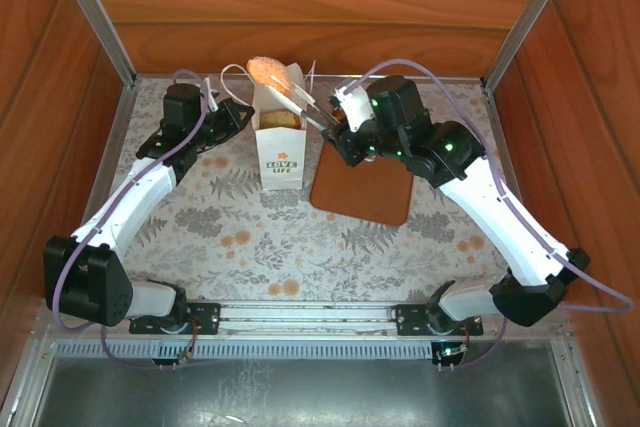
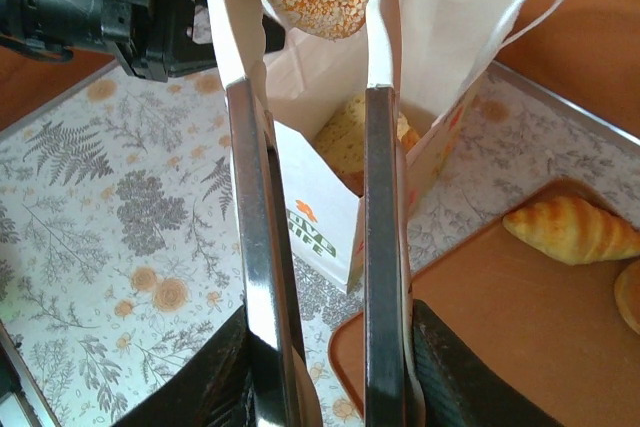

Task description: Place the fake bread into the paper bag

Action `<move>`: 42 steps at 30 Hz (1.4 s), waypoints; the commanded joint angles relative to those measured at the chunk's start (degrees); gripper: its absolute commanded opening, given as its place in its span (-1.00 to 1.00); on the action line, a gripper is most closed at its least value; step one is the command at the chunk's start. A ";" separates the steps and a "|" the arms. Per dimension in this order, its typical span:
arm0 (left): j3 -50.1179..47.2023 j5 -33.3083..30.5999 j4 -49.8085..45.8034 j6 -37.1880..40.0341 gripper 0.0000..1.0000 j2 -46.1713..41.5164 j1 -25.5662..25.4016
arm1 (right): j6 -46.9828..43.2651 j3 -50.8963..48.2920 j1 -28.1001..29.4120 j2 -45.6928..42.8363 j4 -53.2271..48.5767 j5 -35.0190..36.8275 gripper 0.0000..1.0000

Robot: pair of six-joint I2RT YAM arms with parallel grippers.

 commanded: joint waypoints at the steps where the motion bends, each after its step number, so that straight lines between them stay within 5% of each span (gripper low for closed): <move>1: 0.14 -0.69 0.70 -0.44 -0.83 -0.66 -0.64 | -0.39 2.65 0.74 0.95 -1.25 1.92 -0.40; 19: 0.11 -3.68 -1.65 1.03 -0.84 -1.67 -0.85 | -2.61 2.44 0.72 5.98 -8.30 11.18 -0.31; 31: 0.18 -4.15 -2.31 1.65 -0.84 -2.11 -0.84 | -2.43 3.31 0.74 6.68 -8.78 12.97 0.06; 42: 0.27 -3.98 -2.43 1.88 -0.84 -2.11 -0.88 | -1.99 3.04 0.73 5.67 -7.22 11.89 0.09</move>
